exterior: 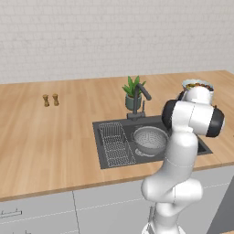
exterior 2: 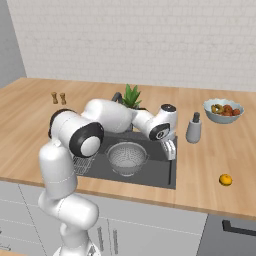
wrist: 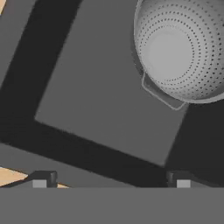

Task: Put the colander in the sink, put the tangerine in the colander, and turn on the sink faucet and pour water over the colander.

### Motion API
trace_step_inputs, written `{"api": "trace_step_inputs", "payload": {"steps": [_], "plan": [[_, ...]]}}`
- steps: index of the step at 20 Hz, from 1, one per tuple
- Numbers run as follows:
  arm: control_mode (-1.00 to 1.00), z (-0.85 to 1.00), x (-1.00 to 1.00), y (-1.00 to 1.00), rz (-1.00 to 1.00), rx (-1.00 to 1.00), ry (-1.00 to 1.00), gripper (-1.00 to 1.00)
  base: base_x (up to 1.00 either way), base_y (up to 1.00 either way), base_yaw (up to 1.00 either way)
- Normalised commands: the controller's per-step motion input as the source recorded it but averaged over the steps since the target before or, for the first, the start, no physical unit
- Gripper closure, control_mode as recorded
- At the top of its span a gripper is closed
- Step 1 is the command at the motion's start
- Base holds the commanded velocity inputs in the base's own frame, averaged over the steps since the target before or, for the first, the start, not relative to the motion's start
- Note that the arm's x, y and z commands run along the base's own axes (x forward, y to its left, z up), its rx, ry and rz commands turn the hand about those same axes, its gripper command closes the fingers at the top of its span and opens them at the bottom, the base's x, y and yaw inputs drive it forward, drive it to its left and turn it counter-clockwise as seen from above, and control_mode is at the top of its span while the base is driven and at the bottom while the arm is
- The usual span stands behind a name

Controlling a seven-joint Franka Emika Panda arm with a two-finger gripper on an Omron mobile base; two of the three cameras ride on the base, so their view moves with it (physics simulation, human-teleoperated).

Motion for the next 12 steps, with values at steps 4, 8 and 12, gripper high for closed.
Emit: {"api": "trace_step_inputs", "payload": {"steps": [4, 8, 12], "plan": [[-1.0, 0.24, -0.25, -0.14, -0.82, 0.0, -0.01, -1.0, 0.0, 0.0, 0.0], [-1.0, 0.24, -0.2, -0.12, -0.86, -0.01, -0.01, -1.0, 0.0, 0.0, 0.0], [-1.0, 0.31, -0.1, -0.24, -0.84, 0.0, 0.0, -1.0, 0.0, 0.0, 0.0]]}}
